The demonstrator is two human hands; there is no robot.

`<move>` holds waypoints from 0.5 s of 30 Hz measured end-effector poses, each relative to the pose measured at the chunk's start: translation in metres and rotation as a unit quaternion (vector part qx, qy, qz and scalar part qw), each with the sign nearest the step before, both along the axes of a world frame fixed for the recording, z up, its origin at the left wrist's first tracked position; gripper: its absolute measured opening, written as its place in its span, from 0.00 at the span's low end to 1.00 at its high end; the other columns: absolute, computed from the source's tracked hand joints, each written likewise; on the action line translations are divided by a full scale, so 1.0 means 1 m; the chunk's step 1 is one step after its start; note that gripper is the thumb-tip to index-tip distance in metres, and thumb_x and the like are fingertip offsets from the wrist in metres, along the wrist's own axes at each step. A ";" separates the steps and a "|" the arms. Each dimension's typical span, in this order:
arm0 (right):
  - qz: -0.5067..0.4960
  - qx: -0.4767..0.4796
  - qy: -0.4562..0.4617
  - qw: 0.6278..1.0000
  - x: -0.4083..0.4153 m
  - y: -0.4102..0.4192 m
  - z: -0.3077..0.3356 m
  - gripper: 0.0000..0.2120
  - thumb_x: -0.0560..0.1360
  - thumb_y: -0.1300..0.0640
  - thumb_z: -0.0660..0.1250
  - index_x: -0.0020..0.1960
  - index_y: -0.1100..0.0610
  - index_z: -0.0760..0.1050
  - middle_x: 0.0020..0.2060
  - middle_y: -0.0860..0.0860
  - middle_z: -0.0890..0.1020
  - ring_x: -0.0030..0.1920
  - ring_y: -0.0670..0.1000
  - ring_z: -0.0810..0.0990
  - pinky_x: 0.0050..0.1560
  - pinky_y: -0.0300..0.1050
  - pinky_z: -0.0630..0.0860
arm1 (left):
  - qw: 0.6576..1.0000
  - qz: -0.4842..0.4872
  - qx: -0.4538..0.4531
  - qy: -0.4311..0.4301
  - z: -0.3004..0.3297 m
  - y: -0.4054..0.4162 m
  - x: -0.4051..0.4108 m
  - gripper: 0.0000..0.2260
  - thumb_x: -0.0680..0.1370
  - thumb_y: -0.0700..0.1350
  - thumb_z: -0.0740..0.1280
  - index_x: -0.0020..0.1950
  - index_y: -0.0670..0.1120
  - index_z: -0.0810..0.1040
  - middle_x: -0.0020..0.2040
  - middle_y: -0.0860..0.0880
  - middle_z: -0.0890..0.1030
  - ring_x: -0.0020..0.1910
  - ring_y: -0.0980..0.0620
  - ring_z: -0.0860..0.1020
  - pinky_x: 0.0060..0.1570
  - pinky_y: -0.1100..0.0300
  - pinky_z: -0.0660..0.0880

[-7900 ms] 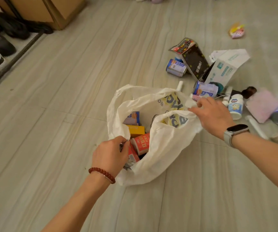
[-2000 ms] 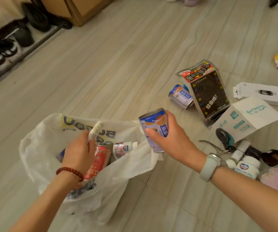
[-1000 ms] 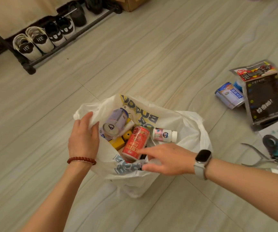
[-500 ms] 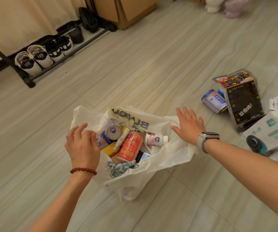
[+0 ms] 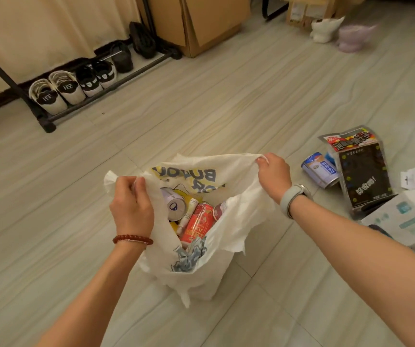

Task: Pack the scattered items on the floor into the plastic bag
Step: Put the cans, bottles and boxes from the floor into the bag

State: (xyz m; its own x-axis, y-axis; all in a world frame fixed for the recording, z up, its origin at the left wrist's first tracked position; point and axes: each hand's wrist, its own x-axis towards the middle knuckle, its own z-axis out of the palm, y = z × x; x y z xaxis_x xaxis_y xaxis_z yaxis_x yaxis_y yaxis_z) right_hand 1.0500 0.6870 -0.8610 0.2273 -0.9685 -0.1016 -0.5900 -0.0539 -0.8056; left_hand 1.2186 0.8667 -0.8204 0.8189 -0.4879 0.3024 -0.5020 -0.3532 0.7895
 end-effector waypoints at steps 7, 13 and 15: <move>-0.005 -0.103 -0.019 0.994 -0.009 -0.027 0.018 0.10 0.78 0.59 0.56 0.49 0.64 0.73 0.43 0.62 0.79 0.44 0.60 0.75 0.42 0.48 0.67 | 0.998 -0.051 0.047 0.007 -0.001 -0.005 -0.017 0.06 0.78 0.41 0.60 0.42 0.43 0.69 0.32 0.56 0.70 0.31 0.58 0.70 0.31 0.68 0.66; 0.105 -0.073 0.241 0.962 -0.050 -0.016 0.003 0.18 0.79 0.53 0.54 0.68 0.55 0.65 0.62 0.61 0.68 0.60 0.64 0.71 0.58 0.54 0.68 | 0.958 -0.054 0.250 -0.128 -0.010 -0.005 -0.020 0.08 0.76 0.46 0.62 0.47 0.41 0.75 0.52 0.43 0.76 0.51 0.42 0.73 0.44 0.51 0.69; 0.125 -0.097 0.275 0.948 -0.058 -0.011 0.004 0.21 0.79 0.52 0.54 0.72 0.52 0.58 0.67 0.59 0.66 0.65 0.62 0.66 0.62 0.56 0.65 | 0.949 -0.046 0.264 -0.163 -0.005 -0.008 -0.020 0.14 0.74 0.47 0.64 0.57 0.42 0.74 0.61 0.40 0.72 0.59 0.38 0.69 0.55 0.44 0.66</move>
